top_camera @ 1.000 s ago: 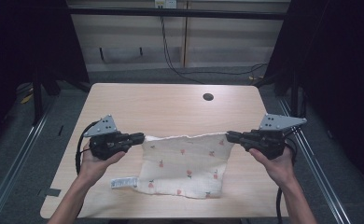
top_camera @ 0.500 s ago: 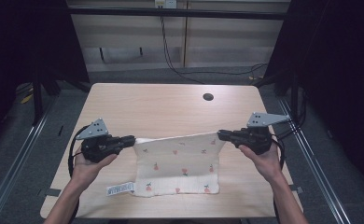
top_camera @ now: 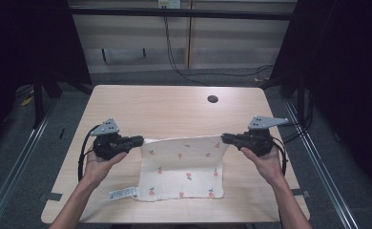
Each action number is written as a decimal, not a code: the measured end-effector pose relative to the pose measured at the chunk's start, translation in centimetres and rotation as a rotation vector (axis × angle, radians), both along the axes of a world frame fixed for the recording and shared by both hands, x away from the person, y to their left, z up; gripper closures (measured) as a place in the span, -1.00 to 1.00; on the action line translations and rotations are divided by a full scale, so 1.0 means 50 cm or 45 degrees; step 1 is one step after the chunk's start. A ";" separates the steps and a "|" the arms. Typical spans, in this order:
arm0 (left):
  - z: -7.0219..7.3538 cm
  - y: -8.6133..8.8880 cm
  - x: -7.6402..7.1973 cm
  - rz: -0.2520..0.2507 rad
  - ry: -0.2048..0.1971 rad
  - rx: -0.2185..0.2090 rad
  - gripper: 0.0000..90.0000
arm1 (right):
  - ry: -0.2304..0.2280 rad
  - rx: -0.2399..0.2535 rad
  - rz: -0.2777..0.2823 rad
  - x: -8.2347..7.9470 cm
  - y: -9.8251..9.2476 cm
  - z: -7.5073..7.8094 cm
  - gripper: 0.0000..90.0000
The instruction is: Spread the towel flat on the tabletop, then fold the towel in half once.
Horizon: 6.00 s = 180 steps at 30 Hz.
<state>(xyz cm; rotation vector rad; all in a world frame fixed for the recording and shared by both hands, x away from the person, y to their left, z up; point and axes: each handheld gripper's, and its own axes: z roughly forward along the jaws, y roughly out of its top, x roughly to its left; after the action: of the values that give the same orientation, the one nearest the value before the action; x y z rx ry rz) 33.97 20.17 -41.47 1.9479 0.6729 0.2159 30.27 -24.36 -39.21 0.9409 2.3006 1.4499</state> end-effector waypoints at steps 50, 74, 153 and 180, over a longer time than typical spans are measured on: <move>-0.108 -0.023 0.038 -0.026 0.175 0.146 0.35 | 0.218 -0.205 -0.040 0.047 0.015 -0.100 0.31; -0.167 -0.026 -0.029 -0.129 0.203 0.295 0.30 | 0.272 -0.479 0.090 -0.031 0.080 -0.197 0.36; -0.164 -0.072 0.016 -0.108 0.266 0.304 0.38 | 0.297 -0.307 -0.236 0.152 0.007 -0.218 0.81; -0.172 -0.073 0.159 0.089 0.231 0.238 0.22 | 0.305 -0.212 -0.235 0.150 -0.018 -0.213 0.94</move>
<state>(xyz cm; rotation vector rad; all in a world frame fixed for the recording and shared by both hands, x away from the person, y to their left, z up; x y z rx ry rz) 41.93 16.53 -50.05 2.1424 0.8669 0.1507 37.76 -25.27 -49.84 1.2967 2.3780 1.1053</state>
